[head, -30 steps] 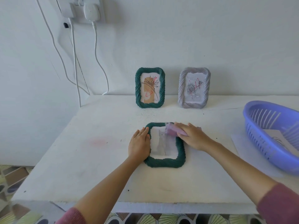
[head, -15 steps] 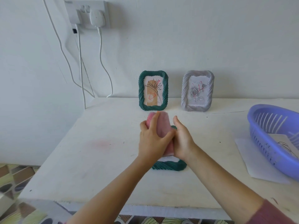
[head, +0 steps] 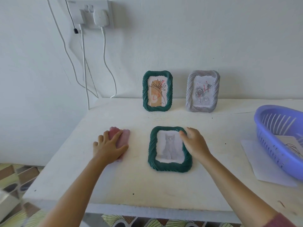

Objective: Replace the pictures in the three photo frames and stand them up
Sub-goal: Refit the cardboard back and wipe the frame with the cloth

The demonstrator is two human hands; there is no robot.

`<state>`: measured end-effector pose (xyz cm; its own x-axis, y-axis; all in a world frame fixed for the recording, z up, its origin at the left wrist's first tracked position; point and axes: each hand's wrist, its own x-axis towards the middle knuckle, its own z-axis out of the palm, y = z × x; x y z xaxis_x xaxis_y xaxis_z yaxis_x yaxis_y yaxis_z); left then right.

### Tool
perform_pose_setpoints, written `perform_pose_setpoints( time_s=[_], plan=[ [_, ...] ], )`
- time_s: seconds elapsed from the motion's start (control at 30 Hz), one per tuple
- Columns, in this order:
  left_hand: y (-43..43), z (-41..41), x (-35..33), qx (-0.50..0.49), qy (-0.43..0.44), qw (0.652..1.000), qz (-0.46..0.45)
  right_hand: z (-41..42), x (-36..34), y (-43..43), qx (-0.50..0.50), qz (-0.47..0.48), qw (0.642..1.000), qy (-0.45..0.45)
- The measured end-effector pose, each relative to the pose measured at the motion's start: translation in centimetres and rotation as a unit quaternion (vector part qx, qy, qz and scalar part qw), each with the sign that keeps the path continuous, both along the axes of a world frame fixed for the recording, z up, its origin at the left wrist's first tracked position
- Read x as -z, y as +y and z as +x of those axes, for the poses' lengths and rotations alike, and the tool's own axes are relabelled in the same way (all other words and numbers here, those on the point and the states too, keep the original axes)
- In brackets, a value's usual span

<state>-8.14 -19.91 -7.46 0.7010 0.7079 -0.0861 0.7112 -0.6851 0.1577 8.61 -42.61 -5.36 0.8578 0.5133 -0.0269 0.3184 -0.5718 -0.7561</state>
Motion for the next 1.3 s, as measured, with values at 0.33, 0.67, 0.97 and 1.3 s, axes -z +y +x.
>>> perform_pose_setpoints(
  time_s=[0.33, 0.67, 0.97, 1.3],
  plan=[
    [-9.7, 4.0, -0.4, -0.008, -0.098, 0.994, -0.052, -0.4, 2.5, -2.0, 0.031, -0.197, 0.965, -0.170],
    [-10.1, 5.2, -1.4, -0.130, -0.294, 0.873, -0.368, -0.2, 1.8, -1.0, 0.079, 0.093, 0.988, 0.093],
    [-6.2, 3.4, -5.3, -0.151, -0.428, 0.724, -0.519, 1.0, -1.3, 2.9, -0.073, 0.278, 0.880, 0.379],
    [6.1, 4.4, -8.9, -0.065, -0.492, 0.726, -0.475, 3.1, -5.7, 16.6, -0.136, 0.319, 0.845, 0.408]
  ],
)
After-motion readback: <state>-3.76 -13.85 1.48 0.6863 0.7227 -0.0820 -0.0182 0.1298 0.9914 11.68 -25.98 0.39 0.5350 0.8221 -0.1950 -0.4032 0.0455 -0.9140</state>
